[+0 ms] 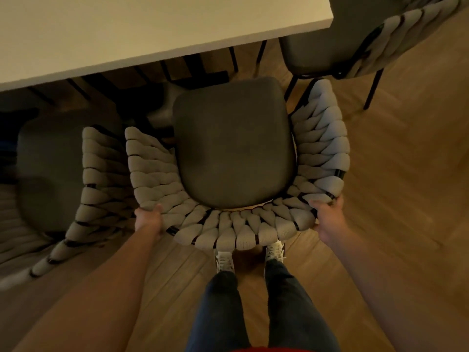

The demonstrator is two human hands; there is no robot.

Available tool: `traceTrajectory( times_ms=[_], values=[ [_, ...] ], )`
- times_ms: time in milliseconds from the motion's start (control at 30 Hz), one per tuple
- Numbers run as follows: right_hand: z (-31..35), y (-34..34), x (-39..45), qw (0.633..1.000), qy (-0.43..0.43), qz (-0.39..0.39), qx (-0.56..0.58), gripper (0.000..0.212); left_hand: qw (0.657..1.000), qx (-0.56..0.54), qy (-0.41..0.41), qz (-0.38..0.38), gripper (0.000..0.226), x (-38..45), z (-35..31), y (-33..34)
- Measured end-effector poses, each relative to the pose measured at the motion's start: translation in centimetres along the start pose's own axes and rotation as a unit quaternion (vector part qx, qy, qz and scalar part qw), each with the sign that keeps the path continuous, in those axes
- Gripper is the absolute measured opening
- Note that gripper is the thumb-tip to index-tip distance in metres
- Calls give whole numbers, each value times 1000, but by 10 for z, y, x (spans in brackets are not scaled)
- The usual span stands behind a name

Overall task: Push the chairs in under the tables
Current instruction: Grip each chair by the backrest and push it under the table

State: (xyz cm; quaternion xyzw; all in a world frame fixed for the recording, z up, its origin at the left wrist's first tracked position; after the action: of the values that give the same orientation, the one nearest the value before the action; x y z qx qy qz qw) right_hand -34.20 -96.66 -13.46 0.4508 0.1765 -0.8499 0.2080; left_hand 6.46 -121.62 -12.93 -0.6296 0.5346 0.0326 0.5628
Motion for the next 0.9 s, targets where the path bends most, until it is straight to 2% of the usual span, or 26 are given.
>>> traceTrajectory(
  times_ms=[100, 333, 667, 900],
  values=[
    [-3, 2, 2, 1000, -3, 1, -9, 93, 1000, 3, 6, 3, 63, 1, -1, -3],
    [-5, 7, 1, 999, -24, -19, -22, 77, 1000, 8, 13, 17, 59, 8, 3, -4],
    [-25, 40, -12, 1000, -15, 3, 3, 76, 999, 16, 27, 6, 55, 33, 9, -38],
    [-26, 48, -11, 999, -13, -7, 32, 64, 997, 56, 40, 18, 57, 42, 5, -43]
  ],
)
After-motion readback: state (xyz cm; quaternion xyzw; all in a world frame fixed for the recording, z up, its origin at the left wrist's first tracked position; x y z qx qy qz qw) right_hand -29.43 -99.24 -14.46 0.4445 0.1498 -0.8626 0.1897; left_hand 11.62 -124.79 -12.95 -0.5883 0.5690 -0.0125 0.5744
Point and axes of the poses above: each hand's wrist, its own x-axis towards the middle knuckle, its own y-axis out of the palm, z = x × y, the point moved 9 cm from there along x, towards the middle knuckle, and after that the axes turned 4 degrees about -x, right-handed, at the moved point
